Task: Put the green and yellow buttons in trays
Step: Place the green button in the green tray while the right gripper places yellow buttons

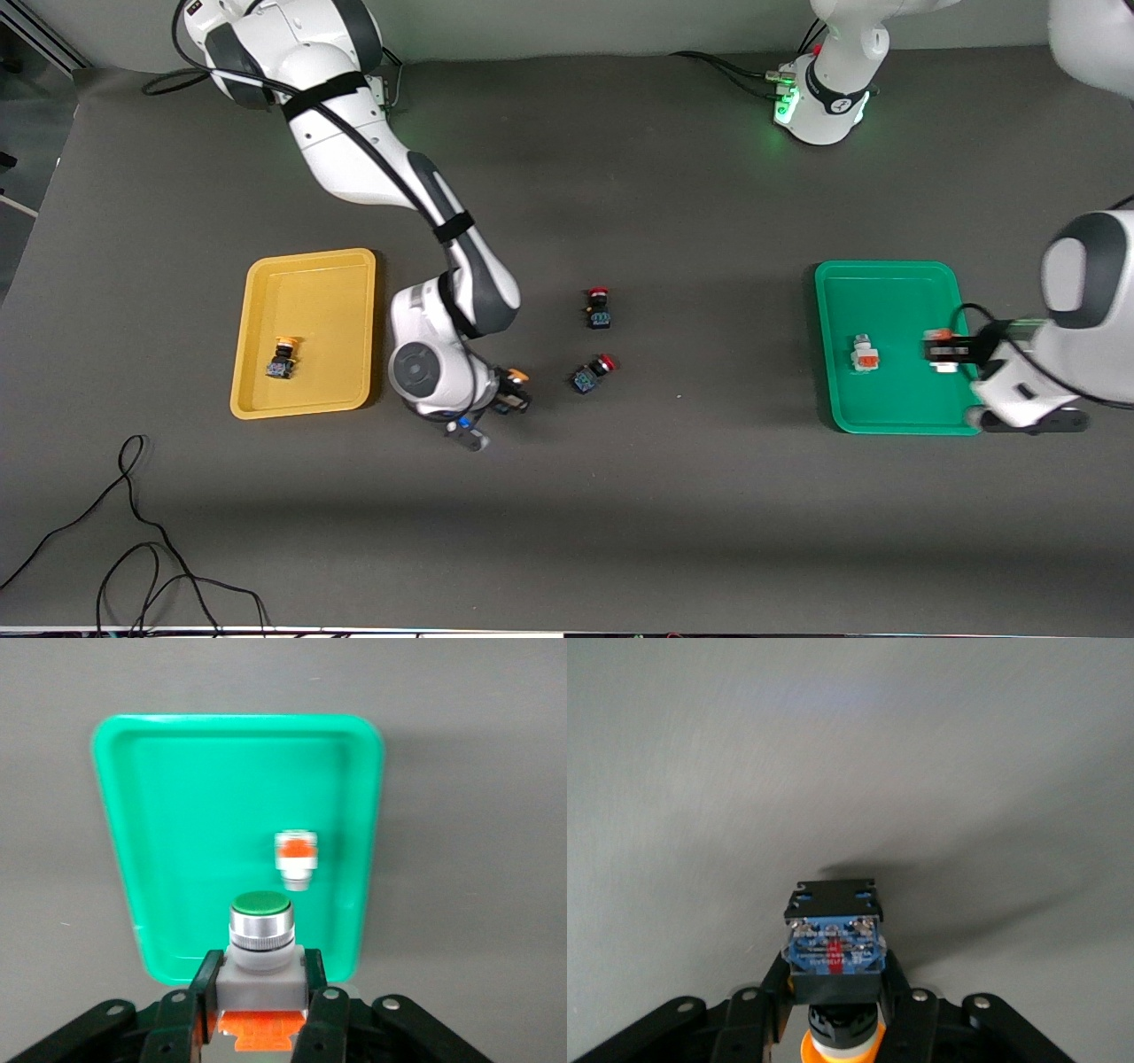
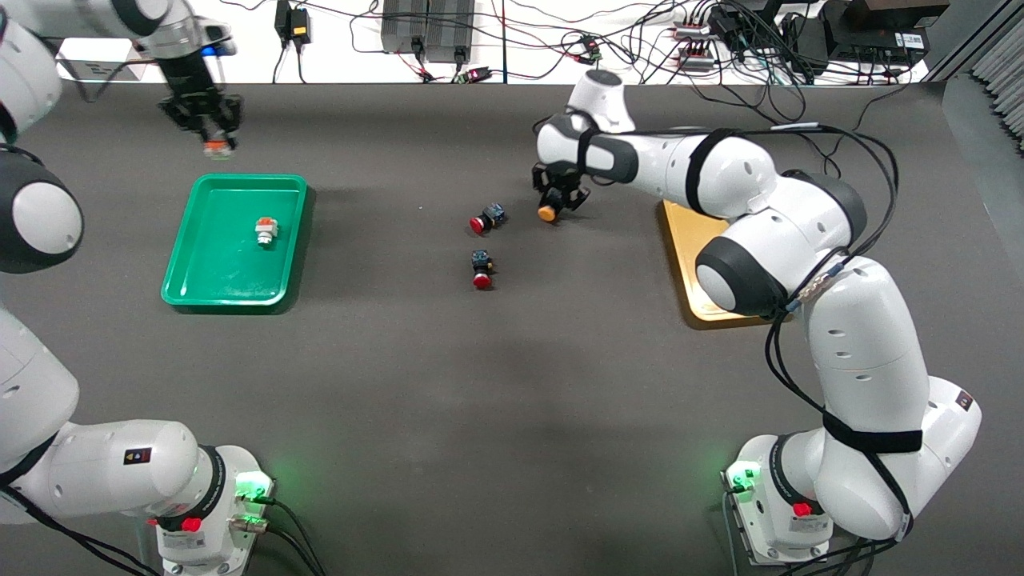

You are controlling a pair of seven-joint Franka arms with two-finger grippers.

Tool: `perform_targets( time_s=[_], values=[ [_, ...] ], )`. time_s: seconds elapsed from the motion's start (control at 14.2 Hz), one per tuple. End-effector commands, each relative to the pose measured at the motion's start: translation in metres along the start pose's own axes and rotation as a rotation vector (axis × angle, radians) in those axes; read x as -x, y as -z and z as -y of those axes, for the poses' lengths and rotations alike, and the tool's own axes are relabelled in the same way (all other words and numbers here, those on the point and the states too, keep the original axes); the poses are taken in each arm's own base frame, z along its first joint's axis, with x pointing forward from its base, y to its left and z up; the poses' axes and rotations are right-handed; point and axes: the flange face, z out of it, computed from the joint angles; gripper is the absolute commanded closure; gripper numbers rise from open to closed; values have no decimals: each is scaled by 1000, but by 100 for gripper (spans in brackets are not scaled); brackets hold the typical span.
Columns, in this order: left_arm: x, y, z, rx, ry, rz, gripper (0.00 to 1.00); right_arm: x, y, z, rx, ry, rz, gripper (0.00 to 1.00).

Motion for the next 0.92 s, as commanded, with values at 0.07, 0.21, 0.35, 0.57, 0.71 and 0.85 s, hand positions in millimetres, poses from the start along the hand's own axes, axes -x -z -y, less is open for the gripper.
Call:
perform_targets(
  time_s=[0.07, 0.21, 0.35, 0.57, 0.71, 0.85],
  values=[
    [2, -73, 35, -76, -75, -38, 82, -45, 134, -57, 4, 2, 68, 100],
    [3, -135, 42, -64, -77, -98, 82, -60, 176, -97, 13, 44, 95, 100],
    [2, -177, 43, -50, -82, -123, 82, -67, 197, -157, 38, 140, 111, 100],
    [-2, -197, 45, -63, -97, -108, 62, -58, 167, -224, 91, 230, 75, 100],
    [-3, -189, 45, -72, -112, -102, 0, -53, 121, -264, 73, 304, 30, 100],
    [-1, -174, 48, -76, -108, -93, 0, -60, 94, -287, 88, 366, 0, 100]
  ],
)
